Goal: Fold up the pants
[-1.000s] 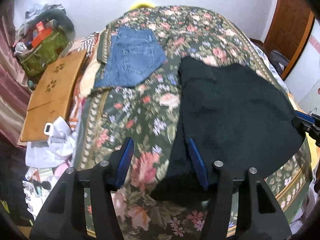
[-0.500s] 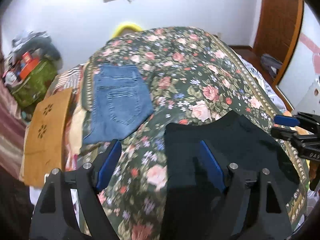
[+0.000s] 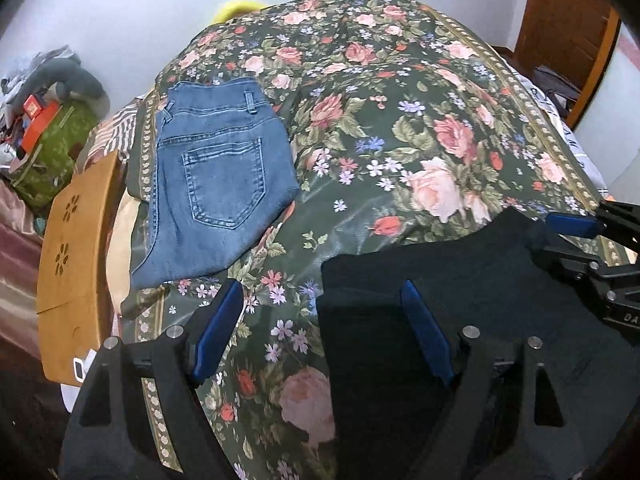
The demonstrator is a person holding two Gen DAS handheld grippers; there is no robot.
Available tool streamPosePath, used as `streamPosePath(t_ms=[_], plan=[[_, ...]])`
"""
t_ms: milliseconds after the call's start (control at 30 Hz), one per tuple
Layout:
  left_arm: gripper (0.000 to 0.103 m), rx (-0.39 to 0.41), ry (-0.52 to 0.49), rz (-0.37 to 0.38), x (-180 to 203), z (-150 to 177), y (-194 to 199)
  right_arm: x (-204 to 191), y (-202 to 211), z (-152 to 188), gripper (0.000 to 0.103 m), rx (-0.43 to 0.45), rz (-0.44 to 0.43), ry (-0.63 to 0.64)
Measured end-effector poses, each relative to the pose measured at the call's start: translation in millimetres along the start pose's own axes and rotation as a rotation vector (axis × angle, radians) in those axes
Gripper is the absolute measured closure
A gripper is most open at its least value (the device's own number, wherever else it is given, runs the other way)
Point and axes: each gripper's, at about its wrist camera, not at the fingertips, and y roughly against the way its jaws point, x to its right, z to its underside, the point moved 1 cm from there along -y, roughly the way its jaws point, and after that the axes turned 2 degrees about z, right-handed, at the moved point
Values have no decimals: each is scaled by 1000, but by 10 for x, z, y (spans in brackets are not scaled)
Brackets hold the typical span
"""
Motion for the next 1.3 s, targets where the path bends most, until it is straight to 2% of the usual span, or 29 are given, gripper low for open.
streamPosePath(t_ms=[100, 167, 367, 533, 633, 767, 800, 867, 900, 1067, 1167, 1300], plan=[[20, 12, 13, -2, -9, 47, -25, 14, -1, 28, 72, 7, 20, -3], [20, 16, 24, 2, -22, 62, -21, 24, -4, 33, 73, 8, 27, -7], [21, 49, 59, -11, -77, 48, 136, 44, 63, 39, 72, 25, 40, -41], [22, 116, 115, -25, -216, 47, 530, 58, 328, 55, 67, 36, 39, -108], [22, 170, 109, -41, -238, 90, 795, -6, 521, 46, 58, 63, 37, -100], [19, 201, 92, -12, -229, 227, 1072, -156, 862, 62, 33, 141, 48, -63], [14, 199, 92, -1, -227, 266, 1108, -199, 947, 79, 24, 158, 43, -60], [7, 187, 98, 25, -212, 346, 1135, -247, 1031, 116, 12, 177, 39, -65], [5, 177, 101, 39, -205, 381, 1130, -261, 1048, 141, 10, 178, 40, -71], [4, 54, 146, 124, -192, 544, 870, -282, 897, 348, 10, 101, -5, -118], [4, -64, 180, 174, -179, 621, 612, -268, 744, 481, 10, 44, -17, -135], [4, -109, 182, 225, -112, 616, 486, -232, 536, 638, 9, -27, -55, -177]])
